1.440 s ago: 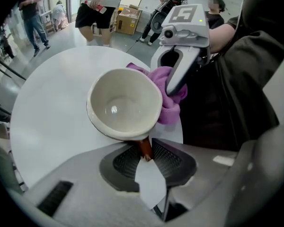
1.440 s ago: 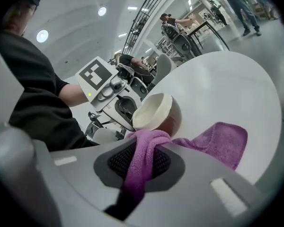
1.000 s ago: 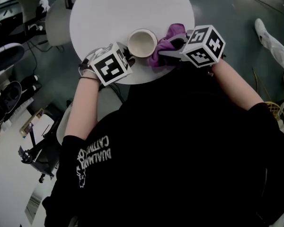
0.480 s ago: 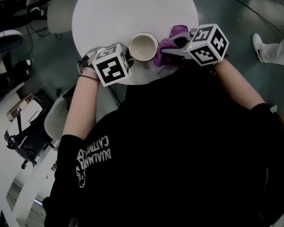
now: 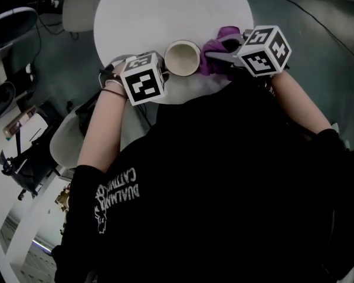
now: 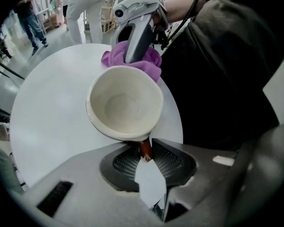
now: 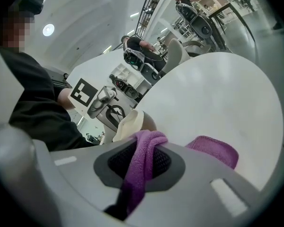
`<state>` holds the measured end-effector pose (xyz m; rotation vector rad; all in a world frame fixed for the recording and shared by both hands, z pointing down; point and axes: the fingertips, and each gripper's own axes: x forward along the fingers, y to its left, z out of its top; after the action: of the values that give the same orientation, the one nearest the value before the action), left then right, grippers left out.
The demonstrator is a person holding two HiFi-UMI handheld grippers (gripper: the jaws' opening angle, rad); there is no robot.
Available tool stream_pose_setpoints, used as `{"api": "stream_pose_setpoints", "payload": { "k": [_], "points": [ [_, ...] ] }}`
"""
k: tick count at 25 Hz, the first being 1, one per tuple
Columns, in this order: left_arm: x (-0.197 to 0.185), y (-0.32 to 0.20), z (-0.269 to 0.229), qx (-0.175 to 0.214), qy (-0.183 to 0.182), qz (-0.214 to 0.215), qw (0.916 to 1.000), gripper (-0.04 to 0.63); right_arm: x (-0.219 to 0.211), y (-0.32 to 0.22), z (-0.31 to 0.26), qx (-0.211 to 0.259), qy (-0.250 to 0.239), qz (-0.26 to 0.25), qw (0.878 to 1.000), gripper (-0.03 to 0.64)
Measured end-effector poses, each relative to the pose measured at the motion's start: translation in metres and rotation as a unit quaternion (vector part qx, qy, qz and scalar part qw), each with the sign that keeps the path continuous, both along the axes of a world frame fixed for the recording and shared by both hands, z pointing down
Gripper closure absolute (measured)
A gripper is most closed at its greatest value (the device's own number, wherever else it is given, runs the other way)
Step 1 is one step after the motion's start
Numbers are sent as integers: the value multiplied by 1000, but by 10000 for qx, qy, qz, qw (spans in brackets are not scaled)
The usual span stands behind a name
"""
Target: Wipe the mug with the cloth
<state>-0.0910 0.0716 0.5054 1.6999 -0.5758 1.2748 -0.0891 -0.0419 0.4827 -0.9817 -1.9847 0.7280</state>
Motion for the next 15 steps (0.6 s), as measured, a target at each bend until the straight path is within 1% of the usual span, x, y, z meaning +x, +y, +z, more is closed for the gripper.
{"api": "stream_pose_setpoints", "payload": {
  "k": [4, 11, 15],
  "points": [
    [2, 2, -3, -20, 11, 12, 10000, 517, -7, -3, -1, 27, 43, 170, 9998, 575],
    [6, -1, -3, -82, 2, 34, 10000, 517, -11, -8, 4, 57, 193, 153, 9997, 576],
    [5, -3, -4, -155, -22, 103, 9998, 517, -16, -11, 5, 164, 269, 171, 9994, 577]
  ]
}}
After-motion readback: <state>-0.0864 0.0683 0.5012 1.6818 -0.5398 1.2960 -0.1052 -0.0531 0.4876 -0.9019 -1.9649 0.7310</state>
